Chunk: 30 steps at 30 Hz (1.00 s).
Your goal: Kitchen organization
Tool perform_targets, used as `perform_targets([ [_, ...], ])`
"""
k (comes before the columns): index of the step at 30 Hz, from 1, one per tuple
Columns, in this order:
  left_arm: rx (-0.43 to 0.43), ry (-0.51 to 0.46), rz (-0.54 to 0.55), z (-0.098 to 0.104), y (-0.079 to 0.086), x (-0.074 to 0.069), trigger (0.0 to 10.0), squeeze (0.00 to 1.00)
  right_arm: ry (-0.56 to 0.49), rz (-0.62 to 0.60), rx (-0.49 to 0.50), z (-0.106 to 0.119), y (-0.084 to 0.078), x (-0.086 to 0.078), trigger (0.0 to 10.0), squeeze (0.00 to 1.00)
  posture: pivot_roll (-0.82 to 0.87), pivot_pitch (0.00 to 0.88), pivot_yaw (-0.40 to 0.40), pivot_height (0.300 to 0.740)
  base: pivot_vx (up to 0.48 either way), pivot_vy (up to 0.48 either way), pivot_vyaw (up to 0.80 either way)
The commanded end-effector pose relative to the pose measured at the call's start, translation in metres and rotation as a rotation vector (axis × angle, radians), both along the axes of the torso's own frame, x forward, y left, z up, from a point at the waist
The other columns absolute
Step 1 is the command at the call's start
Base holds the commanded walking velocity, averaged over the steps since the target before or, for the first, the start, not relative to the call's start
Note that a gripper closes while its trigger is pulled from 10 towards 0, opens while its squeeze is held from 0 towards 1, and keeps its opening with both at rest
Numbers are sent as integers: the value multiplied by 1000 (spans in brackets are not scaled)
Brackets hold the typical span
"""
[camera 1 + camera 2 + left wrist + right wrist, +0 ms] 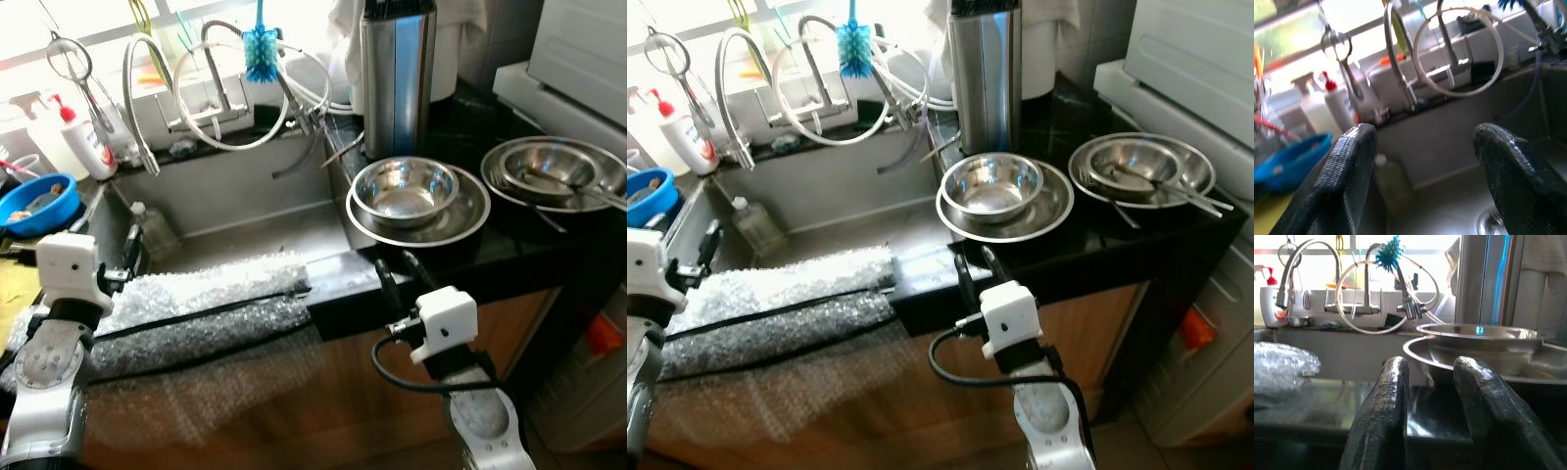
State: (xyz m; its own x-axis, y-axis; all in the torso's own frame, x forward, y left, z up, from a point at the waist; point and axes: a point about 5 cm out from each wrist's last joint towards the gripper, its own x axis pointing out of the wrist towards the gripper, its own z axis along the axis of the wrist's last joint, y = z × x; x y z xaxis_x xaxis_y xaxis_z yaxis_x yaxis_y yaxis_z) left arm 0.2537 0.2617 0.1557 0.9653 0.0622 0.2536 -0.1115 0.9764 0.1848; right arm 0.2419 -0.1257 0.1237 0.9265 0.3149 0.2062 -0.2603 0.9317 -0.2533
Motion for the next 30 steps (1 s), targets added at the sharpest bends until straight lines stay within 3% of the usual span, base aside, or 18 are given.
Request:
perform_targets([
  [1, -28, -2, 27, 3, 2, -6, 10000, 0, -12, 19, 13, 3, 4, -1, 10000, 0, -172, 0, 200, 740, 0, 0, 0],
  [8, -168, 28, 47, -10, -20, -13, 10000, 0, -12, 27, -7, 6, -3, 0, 10000, 0, -181, 0, 165, 740, 0, 0, 0],
  [12, -172, 34, 46, -10, -22, -13, 10000, 0, -12, 27, -8, 6, -4, 0, 10000, 0, -181, 0, 165, 740, 0, 0, 0],
  [17, -225, 35, 86, -14, -28, -11, 10000, 0, -18, -8, -25, 15, -21, 5, 10000, 0, -191, 0, 117, 740, 0, 0, 0],
  [30, -226, 48, 36, -18, -51, -7, 10000, 0, -25, -38, -34, 24, -38, 13, 10000, 0, -185, 0, 89, 740, 0, 0, 0],
])
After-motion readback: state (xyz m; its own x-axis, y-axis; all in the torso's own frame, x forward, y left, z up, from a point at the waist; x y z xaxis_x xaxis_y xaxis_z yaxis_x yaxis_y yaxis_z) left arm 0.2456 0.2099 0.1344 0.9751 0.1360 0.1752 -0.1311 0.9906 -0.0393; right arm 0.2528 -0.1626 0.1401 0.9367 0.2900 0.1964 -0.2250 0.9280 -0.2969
